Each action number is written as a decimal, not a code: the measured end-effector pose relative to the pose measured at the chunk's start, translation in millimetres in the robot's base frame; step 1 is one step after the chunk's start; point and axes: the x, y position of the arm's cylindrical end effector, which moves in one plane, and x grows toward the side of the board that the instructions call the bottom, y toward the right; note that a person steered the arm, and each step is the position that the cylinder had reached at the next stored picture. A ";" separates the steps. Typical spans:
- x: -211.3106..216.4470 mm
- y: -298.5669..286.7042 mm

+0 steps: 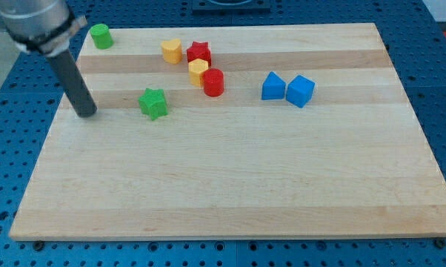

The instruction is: Push the green star towards top left of the board

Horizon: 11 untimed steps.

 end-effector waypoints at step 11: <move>-84.3 82.4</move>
